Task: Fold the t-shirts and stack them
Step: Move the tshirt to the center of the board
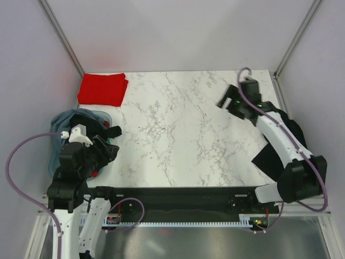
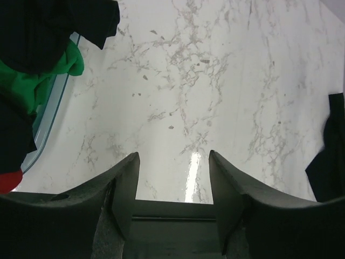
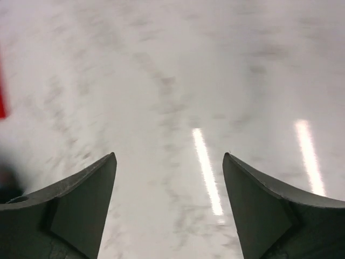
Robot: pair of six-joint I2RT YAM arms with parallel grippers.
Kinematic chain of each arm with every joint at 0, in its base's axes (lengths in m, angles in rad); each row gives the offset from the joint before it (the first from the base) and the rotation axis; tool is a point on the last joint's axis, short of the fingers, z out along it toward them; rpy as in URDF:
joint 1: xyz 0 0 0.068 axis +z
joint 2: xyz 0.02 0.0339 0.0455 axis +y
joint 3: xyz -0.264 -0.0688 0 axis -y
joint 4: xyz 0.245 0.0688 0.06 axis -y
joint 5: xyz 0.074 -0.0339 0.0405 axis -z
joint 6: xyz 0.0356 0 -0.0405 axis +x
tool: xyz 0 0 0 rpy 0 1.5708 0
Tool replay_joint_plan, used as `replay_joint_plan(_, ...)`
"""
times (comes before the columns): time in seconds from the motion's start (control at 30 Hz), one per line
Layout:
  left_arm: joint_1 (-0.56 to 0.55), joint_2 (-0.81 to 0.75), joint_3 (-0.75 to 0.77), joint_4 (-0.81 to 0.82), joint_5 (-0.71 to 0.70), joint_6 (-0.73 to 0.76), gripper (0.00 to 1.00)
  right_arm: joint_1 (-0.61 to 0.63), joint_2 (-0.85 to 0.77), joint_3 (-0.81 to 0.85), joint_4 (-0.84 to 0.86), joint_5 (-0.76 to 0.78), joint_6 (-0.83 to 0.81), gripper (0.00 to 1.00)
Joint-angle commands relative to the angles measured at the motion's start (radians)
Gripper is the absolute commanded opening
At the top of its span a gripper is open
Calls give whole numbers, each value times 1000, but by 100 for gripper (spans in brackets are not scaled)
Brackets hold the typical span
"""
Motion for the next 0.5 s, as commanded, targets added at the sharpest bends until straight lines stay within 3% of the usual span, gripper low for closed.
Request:
replay_joint_plan(0.0,4,28,-80,129,24,53,62,-216,-114,-205,-220,242,-43,88)
replay_joint_plan(0.13,4,45,-104,160,36,70,62,-456,-130,-318,-268,351,-39,87)
replay_joint_plan(0.27,4,61,-120,175,72,79,61,-676,-121,-447,-218,258,7,83)
replay_joint_plan(0.33,4,60,-123,175,73,82,61,-753,-99,-496,-187,230,9,81)
replay_joint_plan(0.47,4,39,-124,177,69,75,62,-759,-49,-538,-132,212,15,81)
